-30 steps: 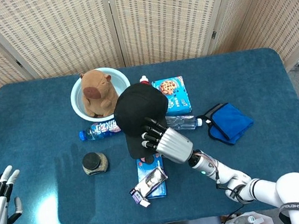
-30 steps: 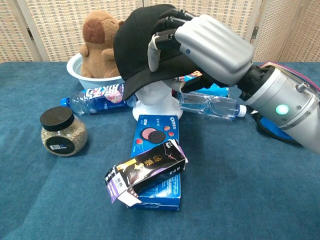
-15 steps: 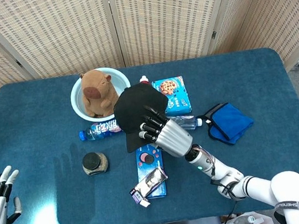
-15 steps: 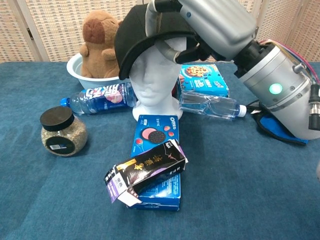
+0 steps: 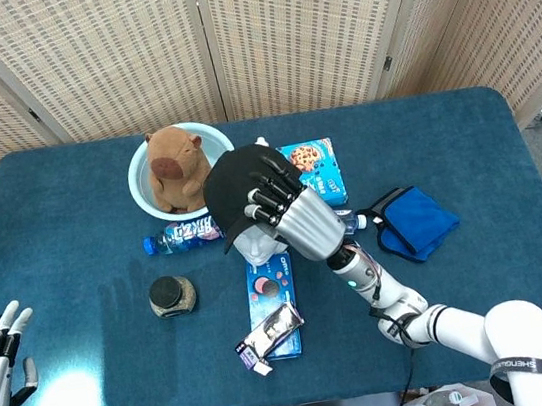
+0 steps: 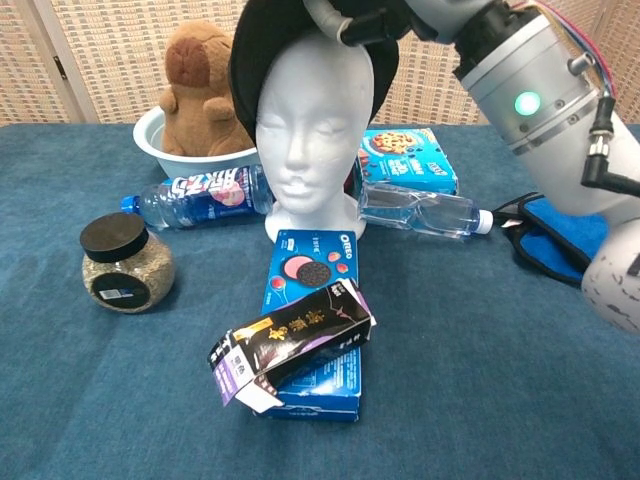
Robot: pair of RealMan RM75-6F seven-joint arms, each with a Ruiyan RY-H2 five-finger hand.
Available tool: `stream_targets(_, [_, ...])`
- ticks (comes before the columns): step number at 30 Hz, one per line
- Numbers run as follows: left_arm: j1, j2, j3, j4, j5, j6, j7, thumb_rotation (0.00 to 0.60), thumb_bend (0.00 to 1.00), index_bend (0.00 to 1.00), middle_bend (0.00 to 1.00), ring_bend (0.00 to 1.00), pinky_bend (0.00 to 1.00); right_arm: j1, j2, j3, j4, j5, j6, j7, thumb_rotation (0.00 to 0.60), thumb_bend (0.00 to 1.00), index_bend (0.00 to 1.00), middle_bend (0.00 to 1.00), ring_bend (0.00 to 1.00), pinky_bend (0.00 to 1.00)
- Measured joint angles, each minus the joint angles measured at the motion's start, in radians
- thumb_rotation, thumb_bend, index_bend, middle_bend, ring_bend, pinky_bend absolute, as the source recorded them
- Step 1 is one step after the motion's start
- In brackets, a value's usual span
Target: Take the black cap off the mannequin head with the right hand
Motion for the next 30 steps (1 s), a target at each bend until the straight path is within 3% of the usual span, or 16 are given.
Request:
stream_targets(20, [-0.007, 0.000, -0.004, 0.009, -0.004, -0.009, -0.012, 0.600, 0.62, 0.10, 0.00, 0.00, 0.00, 0.113, -0.026, 0.088, 0.195, 0.081, 0.045, -0.037, 0.600, 0.48, 0.85, 0.50, 0.25, 0.13])
stream_targets(30, [-0.011, -0.003, -0.004, 0.021, -0.007, -0.018, -0.022, 0.600, 0.62, 0.10, 0.00, 0.00, 0.00, 0.130, 0.013, 0.116, 0.195, 0.105, 0.131, -0.079, 0.600, 0.47, 0.85, 0.50, 0.25, 0.13])
